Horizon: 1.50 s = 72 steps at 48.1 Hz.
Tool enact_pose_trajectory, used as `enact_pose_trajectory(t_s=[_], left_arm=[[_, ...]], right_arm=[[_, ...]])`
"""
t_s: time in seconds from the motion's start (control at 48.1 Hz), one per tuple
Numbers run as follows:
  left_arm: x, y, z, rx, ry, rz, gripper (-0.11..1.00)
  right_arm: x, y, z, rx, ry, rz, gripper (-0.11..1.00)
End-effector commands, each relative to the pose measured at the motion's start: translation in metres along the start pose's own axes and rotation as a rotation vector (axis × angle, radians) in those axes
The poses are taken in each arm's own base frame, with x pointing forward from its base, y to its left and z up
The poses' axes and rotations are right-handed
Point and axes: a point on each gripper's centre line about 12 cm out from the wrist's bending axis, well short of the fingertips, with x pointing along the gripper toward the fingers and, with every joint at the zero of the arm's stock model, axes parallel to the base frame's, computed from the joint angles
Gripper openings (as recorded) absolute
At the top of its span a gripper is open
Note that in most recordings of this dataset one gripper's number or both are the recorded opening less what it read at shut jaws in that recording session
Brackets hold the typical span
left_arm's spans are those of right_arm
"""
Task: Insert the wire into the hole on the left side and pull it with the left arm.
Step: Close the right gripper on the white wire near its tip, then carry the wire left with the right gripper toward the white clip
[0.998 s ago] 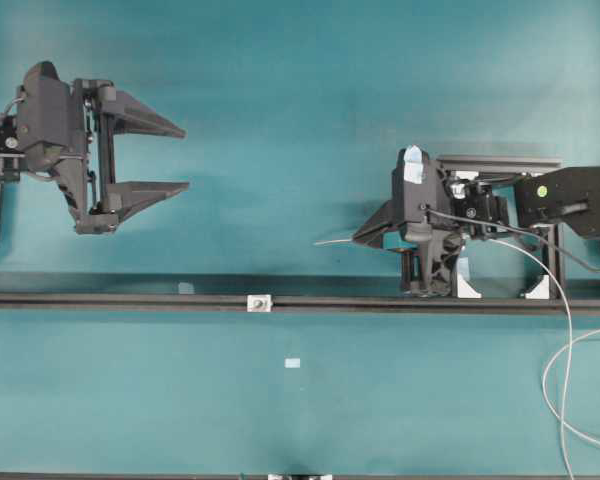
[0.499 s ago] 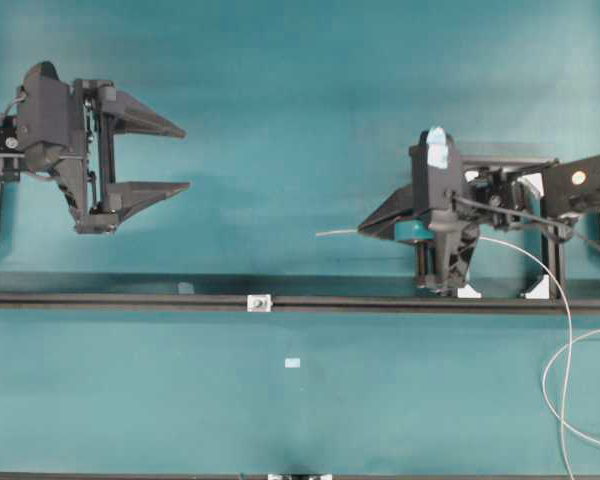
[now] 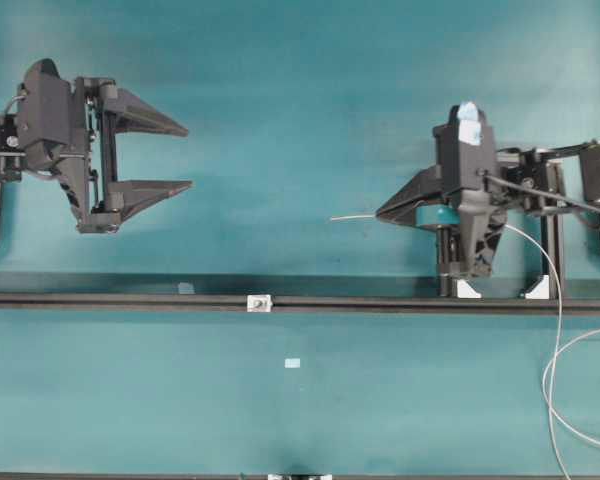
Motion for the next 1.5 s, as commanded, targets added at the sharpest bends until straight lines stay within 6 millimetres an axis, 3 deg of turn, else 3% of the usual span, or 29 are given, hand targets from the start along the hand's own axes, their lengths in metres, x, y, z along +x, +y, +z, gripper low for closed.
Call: enact_pose_trajectory(t_s=[0.0, 0.166, 0.623, 0.935, 1.143, 1.475], left_arm=[[0.002, 0.000, 0.010, -0.004, -0.032, 0.002, 0.60], [0.003, 0.000, 0.012, -0.008, -0.037, 0.002, 0.60], [0.000, -0.008, 0.010, -0.006, -0.057, -0.028, 0.60], [-0.003, -0.019, 0.003, -0.019, -0.089, -0.067, 0.61], [0.008, -0.028, -0.008, -0.015, -0.079, -0.093, 0.61], [0.021, -0.054, -0.019, 0.009, -0.134, -0.176, 0.61]], right_arm=[[-0.010, 0.002, 0.011, -0.001, -0.039, 0.008, 0.05], [-0.017, 0.002, 0.010, 0.001, -0.051, 0.011, 0.05], [-0.021, -0.004, -0.015, 0.040, -0.173, 0.052, 0.05], [-0.022, 0.013, -0.017, 0.012, -0.247, 0.125, 0.05], [-0.011, 0.024, -0.024, 0.011, -0.296, 0.170, 0.05], [0.023, 0.043, -0.043, 0.008, -0.289, 0.117, 0.05]])
